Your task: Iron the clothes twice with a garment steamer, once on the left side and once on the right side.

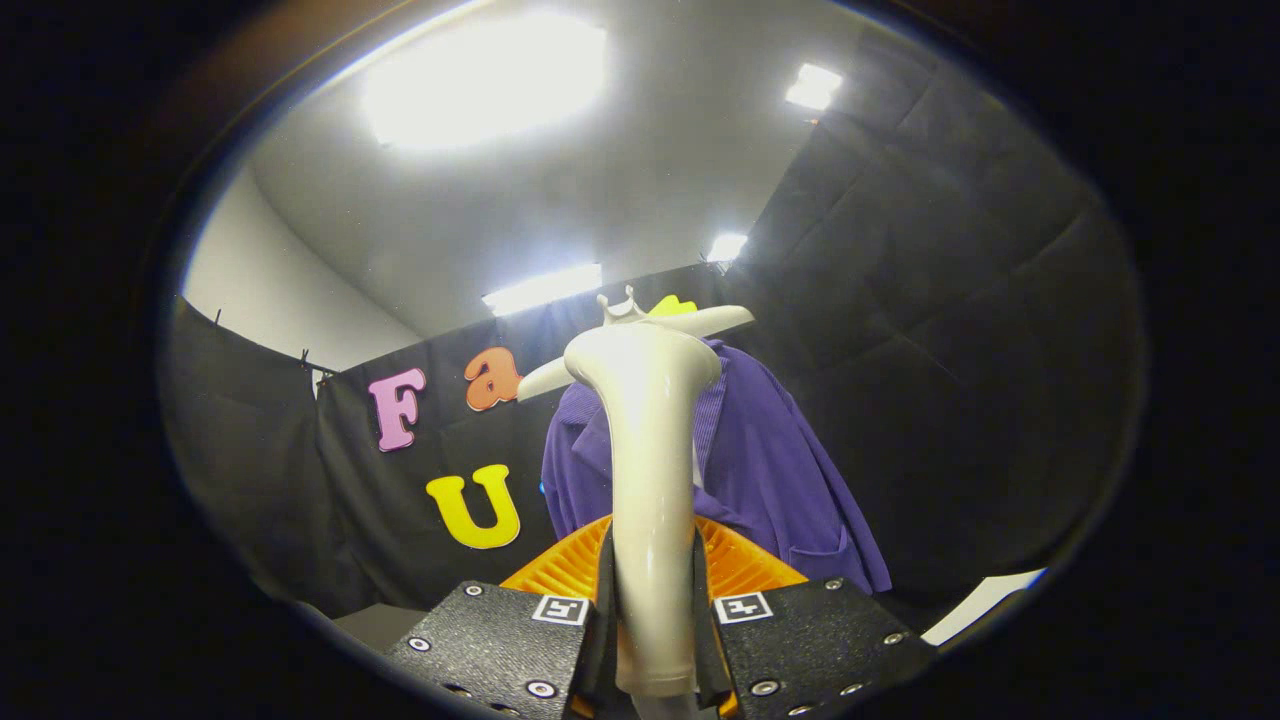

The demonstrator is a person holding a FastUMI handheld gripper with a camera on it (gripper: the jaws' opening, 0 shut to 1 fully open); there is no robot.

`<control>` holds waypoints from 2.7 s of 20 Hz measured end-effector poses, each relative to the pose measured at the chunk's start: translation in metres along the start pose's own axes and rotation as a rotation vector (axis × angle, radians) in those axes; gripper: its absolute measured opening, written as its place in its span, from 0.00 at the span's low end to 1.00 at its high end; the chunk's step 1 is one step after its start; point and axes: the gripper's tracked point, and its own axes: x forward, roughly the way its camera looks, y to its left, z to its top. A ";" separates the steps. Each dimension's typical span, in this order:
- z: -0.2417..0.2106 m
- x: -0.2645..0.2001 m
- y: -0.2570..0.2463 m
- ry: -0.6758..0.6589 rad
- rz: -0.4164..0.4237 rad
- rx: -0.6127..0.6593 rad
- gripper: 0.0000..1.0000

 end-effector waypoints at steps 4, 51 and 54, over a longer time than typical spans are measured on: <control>-0.002 0.048 -0.021 0.012 -0.020 0.009 0.31; -0.427 -0.078 -0.166 0.694 -0.315 0.127 0.32; -0.438 -0.107 -0.140 0.758 -0.303 0.116 0.32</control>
